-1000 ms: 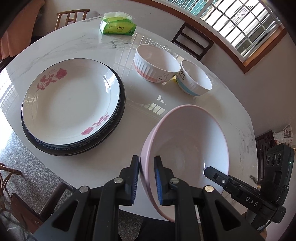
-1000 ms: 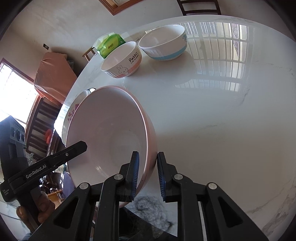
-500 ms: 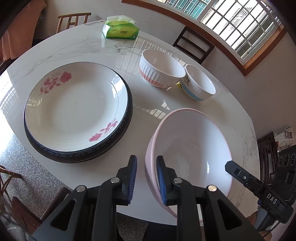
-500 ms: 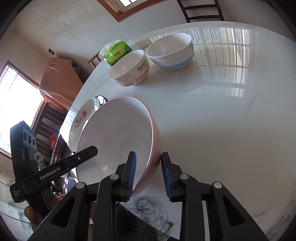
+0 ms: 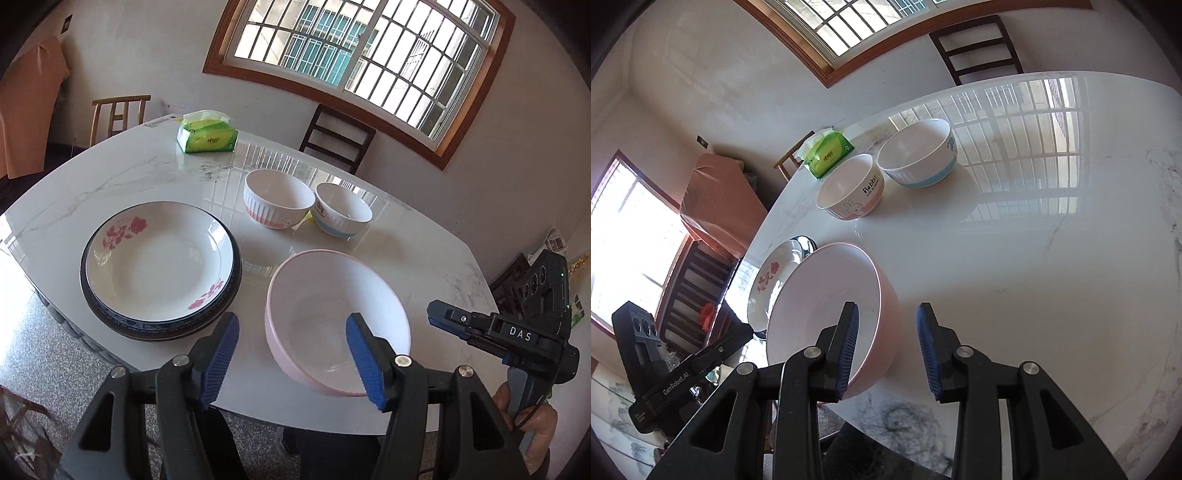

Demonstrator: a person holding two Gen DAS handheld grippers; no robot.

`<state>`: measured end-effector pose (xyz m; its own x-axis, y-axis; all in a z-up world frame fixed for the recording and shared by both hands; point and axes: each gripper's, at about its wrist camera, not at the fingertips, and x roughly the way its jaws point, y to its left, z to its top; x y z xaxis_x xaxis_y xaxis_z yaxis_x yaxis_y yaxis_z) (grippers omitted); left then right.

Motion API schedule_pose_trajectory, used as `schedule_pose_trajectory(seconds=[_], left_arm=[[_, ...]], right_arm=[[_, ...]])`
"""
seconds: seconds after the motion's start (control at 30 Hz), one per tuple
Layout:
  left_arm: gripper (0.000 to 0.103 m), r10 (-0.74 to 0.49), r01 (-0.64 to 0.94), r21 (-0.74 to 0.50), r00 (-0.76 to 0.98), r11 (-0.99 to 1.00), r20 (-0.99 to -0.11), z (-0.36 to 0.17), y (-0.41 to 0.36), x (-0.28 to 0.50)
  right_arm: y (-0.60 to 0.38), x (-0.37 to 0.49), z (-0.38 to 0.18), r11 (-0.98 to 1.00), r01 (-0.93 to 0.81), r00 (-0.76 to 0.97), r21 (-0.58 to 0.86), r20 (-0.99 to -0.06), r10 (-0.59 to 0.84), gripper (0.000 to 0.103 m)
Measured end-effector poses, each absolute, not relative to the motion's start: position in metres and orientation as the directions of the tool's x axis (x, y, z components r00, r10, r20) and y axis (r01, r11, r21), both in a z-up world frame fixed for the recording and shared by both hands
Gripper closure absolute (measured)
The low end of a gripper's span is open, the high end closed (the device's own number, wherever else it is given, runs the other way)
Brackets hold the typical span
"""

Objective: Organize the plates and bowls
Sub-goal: 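Lower the pink bowl onto the table and open both grippers, then move both grippers to the white bowl printed with 'Rabbit'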

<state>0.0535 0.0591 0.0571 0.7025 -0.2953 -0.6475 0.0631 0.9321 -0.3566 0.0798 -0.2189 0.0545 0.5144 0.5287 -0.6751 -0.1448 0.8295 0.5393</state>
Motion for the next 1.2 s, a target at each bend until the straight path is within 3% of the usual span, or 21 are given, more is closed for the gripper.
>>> schedule_pose_trajectory(seconds=[0.17, 0.33, 0.57, 0.8, 1.2], left_arm=[[0.041, -0.278, 0.030, -0.387, 0.748, 0.922, -0.603, 0.070, 0.076, 0.049], [0.041, -0.336, 0.048, -0.422, 0.691, 0.905, -0.641, 0.081, 0.089, 0.073], [0.041, -0.308, 0.039, -0.363, 0.619, 0.931, -0.723, 0.085, 0.090, 0.127], [0.041, -0.366, -0.027, -0.441, 0.513, 0.897, -0.777, 0.065, 0.105, 0.199], [0.041, -0.378, -0.077, -0.449, 0.425, 0.890, -0.822, 0.037, 0.118, 0.300]], right_arm=[[-0.216, 0.070, 0.066, 0.820, -0.169, 0.514, 0.547, -0.661, 0.547, 0.071], [-0.215, 0.067, 0.086, 0.812, -0.191, 0.508, 0.551, -0.653, 0.562, 0.071], [-0.214, 0.101, 0.097, 0.775, -0.179, 0.440, 0.606, -0.655, 0.614, 0.071], [-0.191, 0.149, 0.098, 0.787, -0.162, 0.379, 0.595, -0.699, 0.607, 0.071], [-0.146, 0.238, 0.076, 0.821, -0.074, 0.295, 0.566, -0.774, 0.560, 0.071]])
